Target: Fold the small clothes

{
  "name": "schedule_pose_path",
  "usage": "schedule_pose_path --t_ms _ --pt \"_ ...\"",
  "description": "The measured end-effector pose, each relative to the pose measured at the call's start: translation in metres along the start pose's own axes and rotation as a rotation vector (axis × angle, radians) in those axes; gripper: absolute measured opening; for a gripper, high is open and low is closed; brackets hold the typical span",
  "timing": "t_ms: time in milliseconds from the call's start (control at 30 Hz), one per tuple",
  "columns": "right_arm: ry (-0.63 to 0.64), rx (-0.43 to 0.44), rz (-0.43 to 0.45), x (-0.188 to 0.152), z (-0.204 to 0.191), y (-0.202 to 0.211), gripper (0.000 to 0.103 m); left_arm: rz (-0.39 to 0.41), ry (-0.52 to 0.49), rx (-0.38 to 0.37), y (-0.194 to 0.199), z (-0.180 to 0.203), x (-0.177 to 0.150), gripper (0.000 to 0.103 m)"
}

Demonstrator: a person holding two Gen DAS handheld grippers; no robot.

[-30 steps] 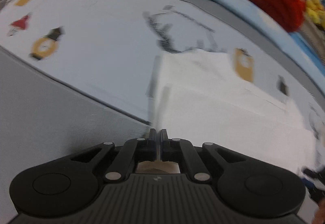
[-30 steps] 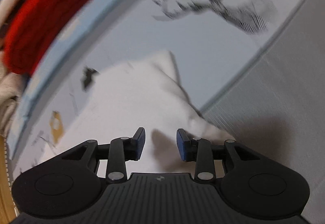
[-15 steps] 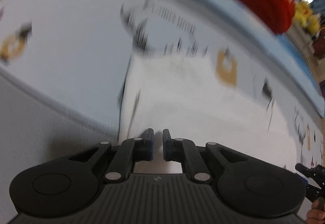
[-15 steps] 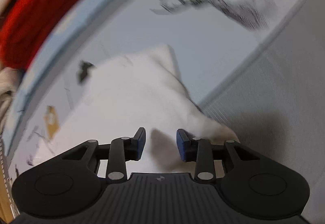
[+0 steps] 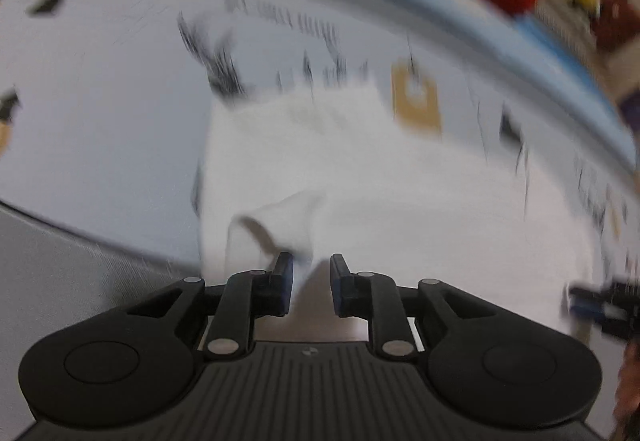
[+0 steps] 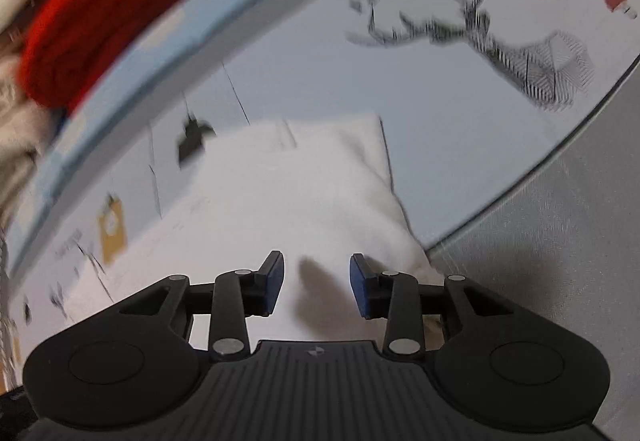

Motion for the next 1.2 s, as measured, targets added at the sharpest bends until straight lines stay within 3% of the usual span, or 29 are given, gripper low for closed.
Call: schedule_pose_path --t_ms 67,200,333,400,467,567,700,867,1000,1067,1133,1200 --pt "-0.013 -0.006 -0.06 -0.005 0.01 -0.013 0.034 0.005 -0.04 0.014 0.001 0.001 -0.001 0.021" --pt "0.035 -0.001 -0.024 -0.002 0.001 0.005 0.036 0.045 -0.068 0.022 0.024 -0.002 -0.001 0.022" --pt "0.093 -0.046 -0.041 -0.005 0.004 0.008 0.036 -0.021 -0.076 0.08 0.012 -0.021 -0.015 0.021" --pt "0.044 -0.038 -0.097 -0.011 0.021 0.0 0.03 -0.001 -0.069 0.086 0.022 -0.02 -0.021 0.021" --pt "0.016 -0.029 -0.092 -0.016 0.024 0.012 0.032 0.064 -0.098 0.073 0.045 -0.009 -0.026 0.021" --pt "0.098 -0.02 0.069 -0.017 0.009 0.066 0.034 0.194 -0.158 0.072 0.086 0.011 -0.043 0.021" --pt "0.178 0.029 0.288 -0.034 0.0 0.149 0.035 0.241 -0.189 0.029 0.132 0.025 -0.092 0.025" --pt "0.294 0.087 0.351 -0.096 0.021 0.214 0.043 0.301 -0.225 0.041 0.171 0.018 -0.176 0.025" --pt "0.282 0.072 0.304 -0.142 0.075 0.222 0.047 0.233 -0.109 0.02 0.16 -0.015 -0.235 0.025" --pt "0.251 0.057 0.273 -0.164 0.096 0.21 0.047 0.205 -0.064 0.048 0.139 -0.032 -0.257 0.025" --pt "0.222 0.04 0.254 -0.183 0.118 0.194 0.047 0.127 -0.012 0.097 0.113 -0.05 -0.277 0.024" --pt "0.183 0.007 0.209 -0.2 0.137 0.172 0.046 0.061 0.04 0.077 0.097 -0.06 -0.286 0.024"
Point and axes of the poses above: each gripper's, at about its wrist camera, not at the fingertips, and y roughly against the way its jaws point, z to its right, x to its top, the point moved 10 cm from there along -y, roughly the way its jaws point, and after that the axes turned 11 degrees about -z, right-handed, at the moved point
